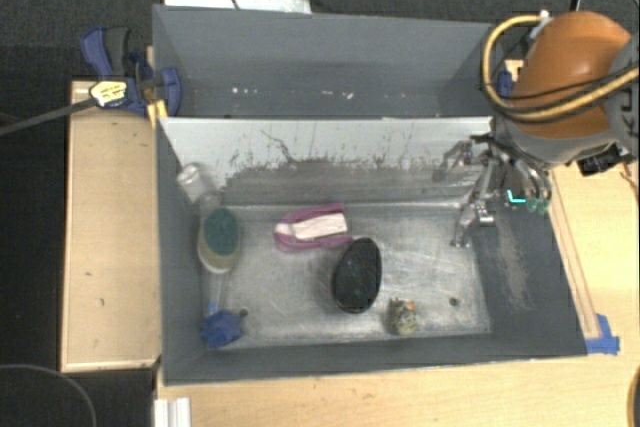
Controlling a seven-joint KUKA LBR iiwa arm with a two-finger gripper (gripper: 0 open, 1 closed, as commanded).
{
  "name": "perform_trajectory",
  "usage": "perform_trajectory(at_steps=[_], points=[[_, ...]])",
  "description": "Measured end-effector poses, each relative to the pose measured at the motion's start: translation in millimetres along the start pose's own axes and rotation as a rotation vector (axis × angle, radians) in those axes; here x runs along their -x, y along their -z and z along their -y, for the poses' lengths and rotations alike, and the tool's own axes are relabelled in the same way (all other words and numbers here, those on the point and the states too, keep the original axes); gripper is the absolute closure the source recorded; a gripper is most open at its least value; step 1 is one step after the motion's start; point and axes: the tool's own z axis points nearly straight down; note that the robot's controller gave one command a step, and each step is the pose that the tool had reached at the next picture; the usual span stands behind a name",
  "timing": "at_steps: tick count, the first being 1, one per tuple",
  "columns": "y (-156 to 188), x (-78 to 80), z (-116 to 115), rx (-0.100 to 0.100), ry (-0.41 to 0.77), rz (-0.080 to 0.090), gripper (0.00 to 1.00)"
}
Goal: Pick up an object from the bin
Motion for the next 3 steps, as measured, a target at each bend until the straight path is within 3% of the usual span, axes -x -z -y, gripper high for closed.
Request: perform_trajectory(at_steps=[1,2,3], points=[[-115,-39.4,-61,0.001,-0.114,0.014,0.00],[-111,-47.7,-117,0.002,-0.130,0.008,0.00],[-110,-45.4,-114,0.001,-0.131,0.017,1.00]])
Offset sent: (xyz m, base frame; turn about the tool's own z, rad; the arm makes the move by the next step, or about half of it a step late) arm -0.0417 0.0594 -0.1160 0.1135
